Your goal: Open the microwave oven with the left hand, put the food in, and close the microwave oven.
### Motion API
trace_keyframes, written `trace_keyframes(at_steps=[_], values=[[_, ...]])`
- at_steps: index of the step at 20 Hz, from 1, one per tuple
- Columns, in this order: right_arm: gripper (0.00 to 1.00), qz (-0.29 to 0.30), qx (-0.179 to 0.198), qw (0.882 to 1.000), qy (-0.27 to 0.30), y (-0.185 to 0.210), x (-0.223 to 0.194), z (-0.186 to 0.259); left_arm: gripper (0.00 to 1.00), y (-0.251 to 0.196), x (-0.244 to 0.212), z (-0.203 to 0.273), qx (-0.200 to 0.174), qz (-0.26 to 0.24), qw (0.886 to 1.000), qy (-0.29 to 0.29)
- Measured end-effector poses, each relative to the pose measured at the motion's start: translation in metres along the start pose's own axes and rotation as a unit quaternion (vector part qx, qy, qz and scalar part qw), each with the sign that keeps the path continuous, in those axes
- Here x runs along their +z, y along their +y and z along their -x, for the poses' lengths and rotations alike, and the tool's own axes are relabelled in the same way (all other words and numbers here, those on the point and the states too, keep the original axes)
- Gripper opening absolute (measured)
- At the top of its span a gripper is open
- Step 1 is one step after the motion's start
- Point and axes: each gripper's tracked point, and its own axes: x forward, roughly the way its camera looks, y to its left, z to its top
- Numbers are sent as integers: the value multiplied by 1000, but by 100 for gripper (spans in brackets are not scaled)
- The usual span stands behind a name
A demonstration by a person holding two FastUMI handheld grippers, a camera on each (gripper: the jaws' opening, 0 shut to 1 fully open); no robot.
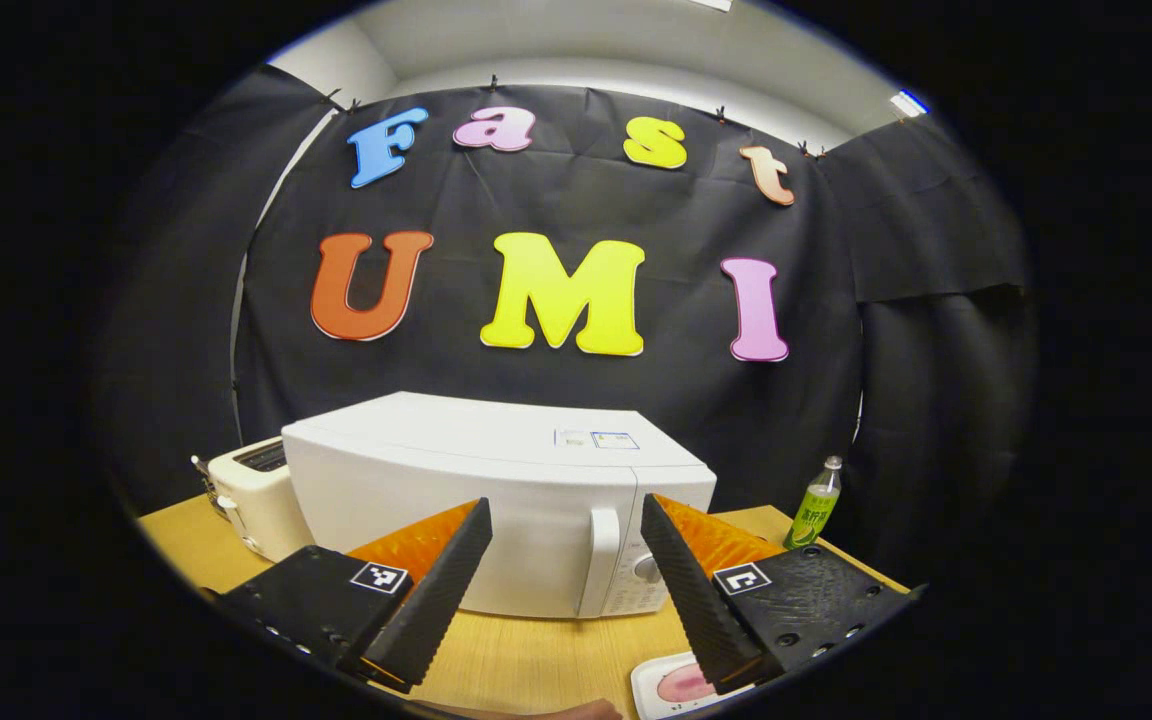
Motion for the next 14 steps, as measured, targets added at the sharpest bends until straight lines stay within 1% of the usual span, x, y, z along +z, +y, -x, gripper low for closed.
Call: trace_keyframes(at_steps=[4,7,8,10,11,12,13,14], values=[[93,4,5,1000,14,-8,-20,-9,94,-17,-40,-32,-15,5,1000,21],[93,10,15,1000,17,-13,-32,-12,94,-18,-62,-57,-8,-1,1000,30],[100,11,16,1000,18,-17,-35,-13,94,-20,-65,-64,-7,-9,1000,27],[100,13,11,1000,12,-27,-37,-15,94,-15,-75,-73,8,-31,999,29],[100,15,8,1000,10,-33,-40,-16,94,-11,-74,-73,21,-46,998,23],[93,16,5,1000,9,-37,-42,-17,93,-10,-74,-75,28,-54,998,14],[92,15,3,1000,8,-40,-44,-18,90,-10,-74,-76,33,-62,997,13],[100,15,3,1000,7,-43,-45,-21,90,-11,-74,-76,33,-60,998,4]])
